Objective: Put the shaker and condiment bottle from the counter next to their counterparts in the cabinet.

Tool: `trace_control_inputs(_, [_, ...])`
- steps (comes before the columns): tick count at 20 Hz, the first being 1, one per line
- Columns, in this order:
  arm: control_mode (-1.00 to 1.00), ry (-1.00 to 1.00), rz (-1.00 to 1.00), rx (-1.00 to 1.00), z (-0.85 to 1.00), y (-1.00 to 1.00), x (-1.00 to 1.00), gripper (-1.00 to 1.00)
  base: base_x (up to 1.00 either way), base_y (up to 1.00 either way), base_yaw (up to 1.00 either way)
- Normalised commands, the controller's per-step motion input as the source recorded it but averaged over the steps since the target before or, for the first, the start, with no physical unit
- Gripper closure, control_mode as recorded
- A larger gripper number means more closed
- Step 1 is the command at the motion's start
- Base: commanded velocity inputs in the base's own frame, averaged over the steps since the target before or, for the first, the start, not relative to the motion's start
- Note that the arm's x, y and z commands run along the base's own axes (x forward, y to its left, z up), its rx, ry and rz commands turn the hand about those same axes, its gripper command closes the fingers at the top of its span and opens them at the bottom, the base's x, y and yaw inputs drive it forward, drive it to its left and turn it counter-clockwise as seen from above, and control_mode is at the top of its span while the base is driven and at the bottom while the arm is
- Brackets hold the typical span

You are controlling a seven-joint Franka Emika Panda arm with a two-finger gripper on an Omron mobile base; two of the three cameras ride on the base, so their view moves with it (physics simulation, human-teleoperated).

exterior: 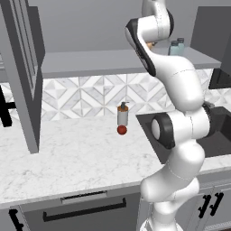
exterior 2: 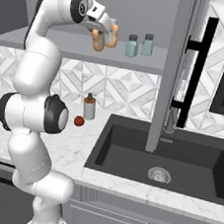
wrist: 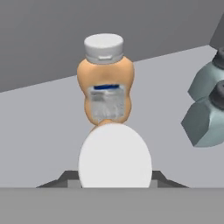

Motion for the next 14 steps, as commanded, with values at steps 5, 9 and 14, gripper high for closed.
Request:
trace_control_inputs(5, [-1.0,0.05,0.0,0.0,-0.19,0.0,0.38,1.0,0.0,0.0,0.0])
trace_control_inputs(9, [-1.0,0.07,0.0,0.0,-0.5,0.0,0.49,1.0,0.0,0.0,0.0])
trace_control_inputs(14, [-1.0,0.07,0.0,0.0,-0.63,0.0,0.35,1.0,0.0,0.0,0.0])
